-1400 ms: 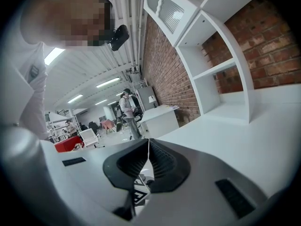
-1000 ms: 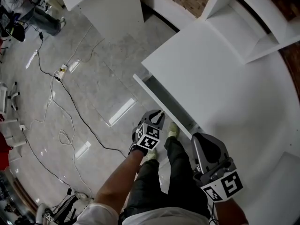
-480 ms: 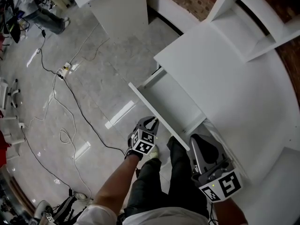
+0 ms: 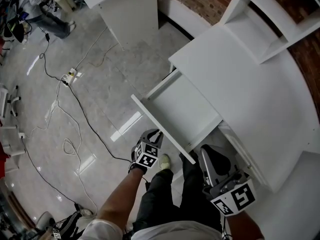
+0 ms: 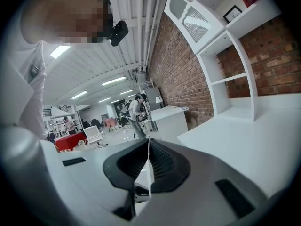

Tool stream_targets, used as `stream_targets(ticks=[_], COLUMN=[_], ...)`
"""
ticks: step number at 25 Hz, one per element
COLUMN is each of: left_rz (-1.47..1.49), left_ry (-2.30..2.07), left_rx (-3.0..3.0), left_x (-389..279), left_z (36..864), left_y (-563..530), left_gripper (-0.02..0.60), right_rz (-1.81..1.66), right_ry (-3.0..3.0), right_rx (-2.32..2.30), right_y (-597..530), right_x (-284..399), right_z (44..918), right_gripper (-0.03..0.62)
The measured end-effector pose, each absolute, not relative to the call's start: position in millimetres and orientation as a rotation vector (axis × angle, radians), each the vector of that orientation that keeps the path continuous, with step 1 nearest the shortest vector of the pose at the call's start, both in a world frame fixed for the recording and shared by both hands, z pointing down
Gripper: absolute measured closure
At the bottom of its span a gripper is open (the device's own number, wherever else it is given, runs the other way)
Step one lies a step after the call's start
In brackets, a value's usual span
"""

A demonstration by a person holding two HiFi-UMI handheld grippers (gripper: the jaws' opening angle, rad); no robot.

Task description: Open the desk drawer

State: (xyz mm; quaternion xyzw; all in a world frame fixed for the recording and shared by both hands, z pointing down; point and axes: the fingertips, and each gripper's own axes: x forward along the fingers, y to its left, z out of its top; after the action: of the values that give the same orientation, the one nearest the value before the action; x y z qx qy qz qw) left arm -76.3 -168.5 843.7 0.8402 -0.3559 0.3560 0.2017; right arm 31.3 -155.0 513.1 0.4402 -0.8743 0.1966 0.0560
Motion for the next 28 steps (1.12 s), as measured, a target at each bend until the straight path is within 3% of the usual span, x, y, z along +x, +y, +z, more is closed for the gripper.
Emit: stream_targets(ticks=[14, 28], left_rz=[0.888, 0.599], left_ry=[-1.048, -1.160], left_rx=[2.363, 2.395], left_x=[-103.6, -124.0], left_z=[805.5, 638.4], left_y=[-147.7, -139.9], left_gripper=[0.502, 0.541], right_rz=[0.625, 0.589], right_ry=[-2.658, -2.705], right_rx=[1.371, 1.395], right_y=[-144.6, -146.2], right_x=[19.6, 8.1], right_z=[494.4, 427.2], right_gripper=[0.576, 0.576])
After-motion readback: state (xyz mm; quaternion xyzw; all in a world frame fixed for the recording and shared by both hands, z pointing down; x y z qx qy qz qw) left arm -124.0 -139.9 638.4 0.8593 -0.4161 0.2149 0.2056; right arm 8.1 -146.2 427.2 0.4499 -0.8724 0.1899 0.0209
